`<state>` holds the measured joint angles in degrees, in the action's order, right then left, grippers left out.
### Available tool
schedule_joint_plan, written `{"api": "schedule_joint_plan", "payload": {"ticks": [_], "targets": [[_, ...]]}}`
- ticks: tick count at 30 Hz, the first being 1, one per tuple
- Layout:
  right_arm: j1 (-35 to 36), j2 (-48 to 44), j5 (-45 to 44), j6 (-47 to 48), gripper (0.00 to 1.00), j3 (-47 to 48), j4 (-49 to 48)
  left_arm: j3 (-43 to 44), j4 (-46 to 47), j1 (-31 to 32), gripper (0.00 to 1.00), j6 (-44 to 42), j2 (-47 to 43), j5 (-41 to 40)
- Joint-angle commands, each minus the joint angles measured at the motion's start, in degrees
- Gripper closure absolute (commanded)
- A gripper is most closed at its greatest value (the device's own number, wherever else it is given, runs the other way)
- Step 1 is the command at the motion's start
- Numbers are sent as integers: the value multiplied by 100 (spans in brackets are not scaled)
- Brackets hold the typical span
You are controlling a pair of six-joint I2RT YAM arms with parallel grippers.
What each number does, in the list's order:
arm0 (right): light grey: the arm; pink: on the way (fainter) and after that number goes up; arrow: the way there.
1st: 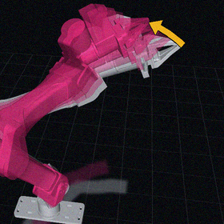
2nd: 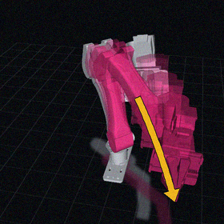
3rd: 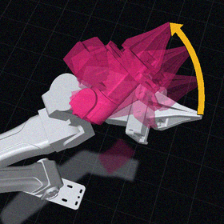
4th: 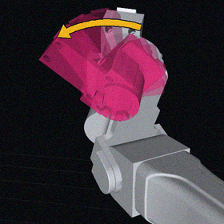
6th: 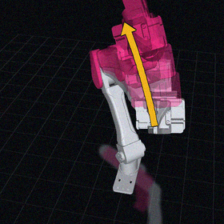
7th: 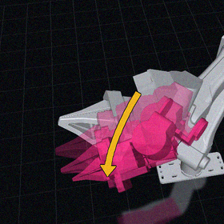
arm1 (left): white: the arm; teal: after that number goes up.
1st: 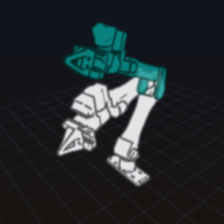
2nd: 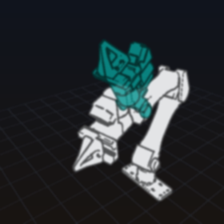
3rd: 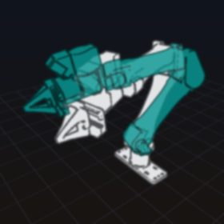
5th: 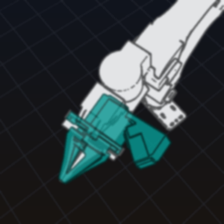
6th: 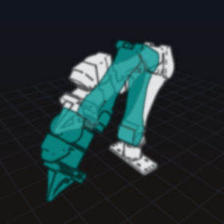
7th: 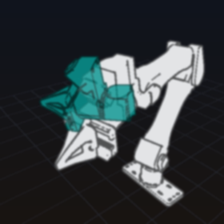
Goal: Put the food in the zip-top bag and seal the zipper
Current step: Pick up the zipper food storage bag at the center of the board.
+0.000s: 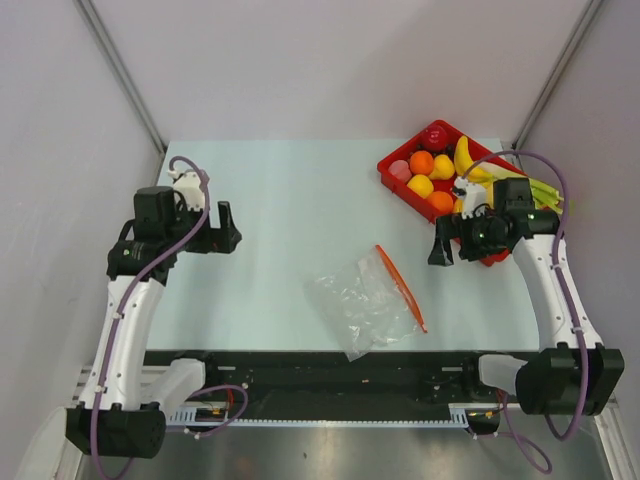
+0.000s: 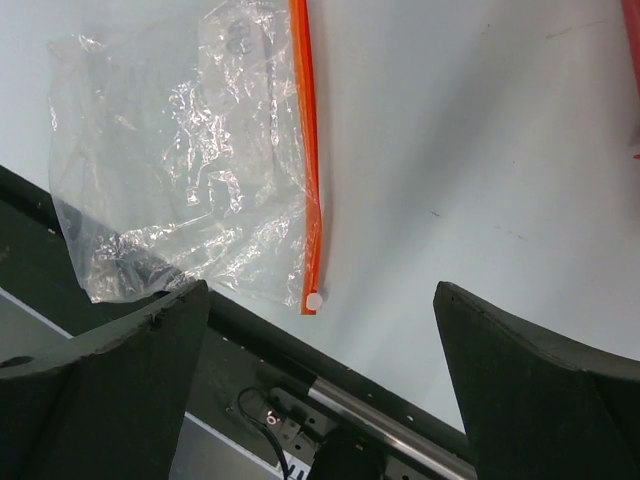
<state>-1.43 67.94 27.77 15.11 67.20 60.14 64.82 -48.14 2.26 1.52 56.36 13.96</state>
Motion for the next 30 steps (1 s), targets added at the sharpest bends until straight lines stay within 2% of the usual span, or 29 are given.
{"api": "schedule_joint_plan", "payload": {"ticks": [1,6,14,19,27,30], "targets": [[300,420,-149,202,0,-14,-231,66,288,20,0,235,-266,81],[626,1176,-360,501,0,135,-64,-48,603,20,0,375,-406,-69],[1004,2363,-9,264,15,48,-406,-496,1245,20,0,226,-863,879],[1197,3214,132,229,26,83,-679,-558,1377,20,0,208,-846,1013],[1417,3946,299,123,33,215,-1171,-716,1579,20,0,279,-811,1188],[1479,4034,431,219,60,258,-1136,-707,1632,20,0,305,-793,1232]]}}
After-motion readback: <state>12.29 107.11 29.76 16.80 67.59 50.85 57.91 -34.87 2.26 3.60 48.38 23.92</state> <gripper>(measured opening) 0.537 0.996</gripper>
